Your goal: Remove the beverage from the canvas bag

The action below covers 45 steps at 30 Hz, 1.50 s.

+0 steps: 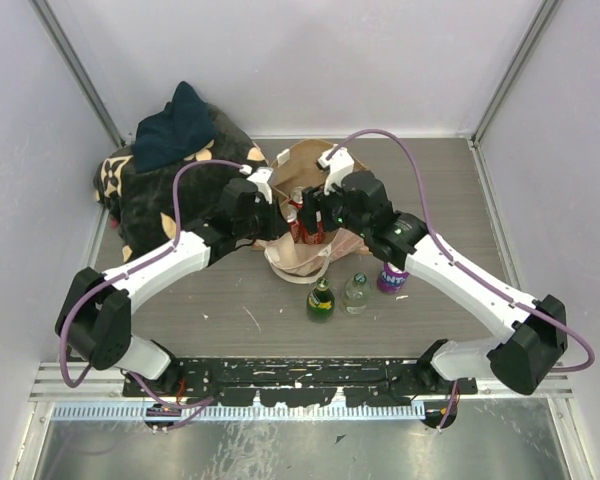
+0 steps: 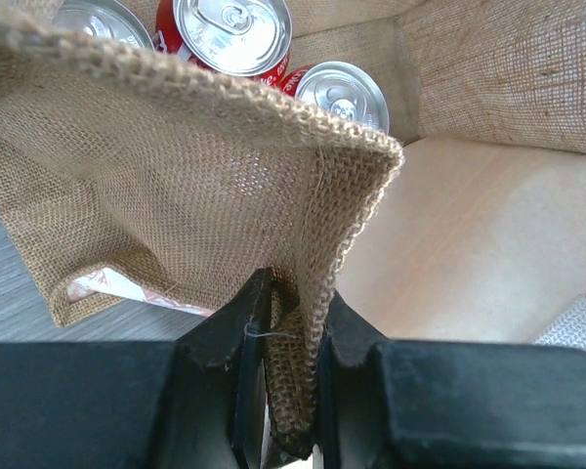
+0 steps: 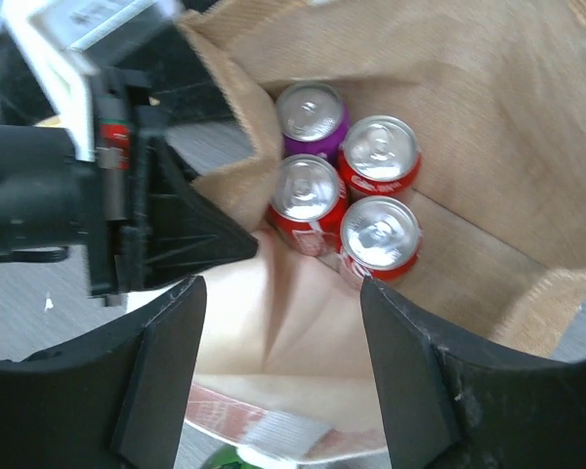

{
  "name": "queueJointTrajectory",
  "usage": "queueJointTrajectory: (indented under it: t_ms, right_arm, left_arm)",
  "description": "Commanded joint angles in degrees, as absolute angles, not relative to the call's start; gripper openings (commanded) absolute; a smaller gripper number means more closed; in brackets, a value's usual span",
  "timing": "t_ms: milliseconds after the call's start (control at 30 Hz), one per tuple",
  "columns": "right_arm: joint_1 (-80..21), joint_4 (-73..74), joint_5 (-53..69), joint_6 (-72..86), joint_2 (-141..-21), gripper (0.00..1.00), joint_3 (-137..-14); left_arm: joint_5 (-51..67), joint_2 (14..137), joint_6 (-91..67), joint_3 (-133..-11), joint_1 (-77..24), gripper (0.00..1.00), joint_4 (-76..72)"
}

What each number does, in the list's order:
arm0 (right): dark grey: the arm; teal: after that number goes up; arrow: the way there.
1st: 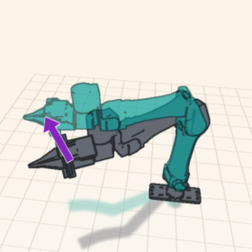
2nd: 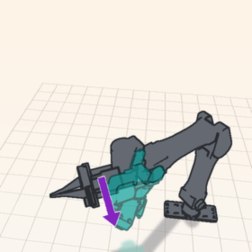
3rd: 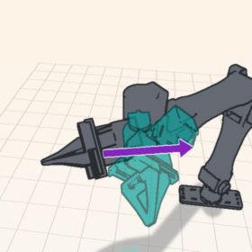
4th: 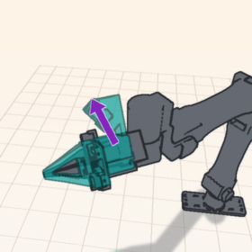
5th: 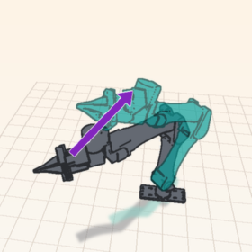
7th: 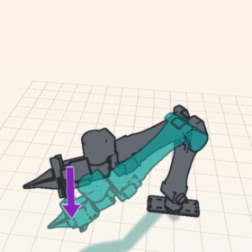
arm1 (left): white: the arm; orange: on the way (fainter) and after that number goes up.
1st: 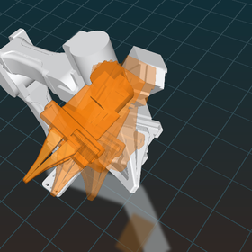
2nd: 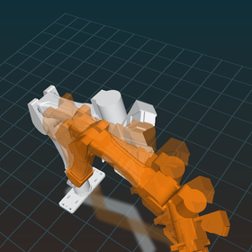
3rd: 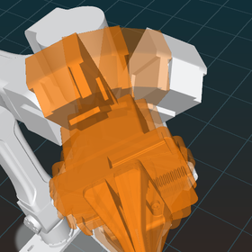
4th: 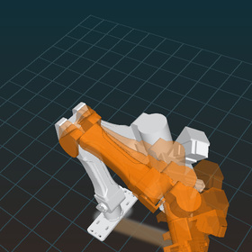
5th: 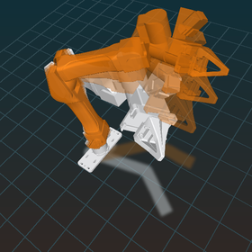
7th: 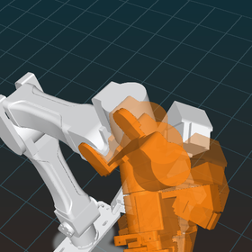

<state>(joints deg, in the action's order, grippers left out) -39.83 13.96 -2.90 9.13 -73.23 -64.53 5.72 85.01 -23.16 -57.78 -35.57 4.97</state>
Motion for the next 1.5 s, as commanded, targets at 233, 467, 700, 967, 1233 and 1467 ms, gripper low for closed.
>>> queueJointTrajectory:
  t_ms: [233,467,700,967,1233,1467]
  right_arm:
    - [-45.49,15.93,-5.65,6.54,-78.08,0.72,-74.29]
    - [-43.16,19.44,-13.94,10.25,-83.13,0.8,-69.78]
    - [-40.85,20.59,-14.02,10.12,-88.96,0.96,-69.63]
    - [-37.14,19.45,-13.04,10.17,-93.02,0.97,-69.98]
    - [-36.27,18.46,-7.94,8.97,-98.78,0.97,-71.87]
    - [-36.22,15.08,-6.63,9.68,-100.1,0.87,-70.67]
  left_arm:
    - [-2.72,83.51,-22.95,-56.75,-35.39,0.0,8.79]
    - [-7.21,80.65,-23.13,-56.09,-35.41,0.0,9.09]
    - [-7.34,80.98,-23.38,-55.82,-35.37,0.0,9.6]
    - [-6.59,82.01,-22.51,-56.07,-35.42,0.1,8.77]
    - [-5.62,83.91,-22.73,-57.17,-35.41,0.14,8.52]
    - [-5.46,83.93,-22.68,-56.96,-35.4,0.19,8.59]
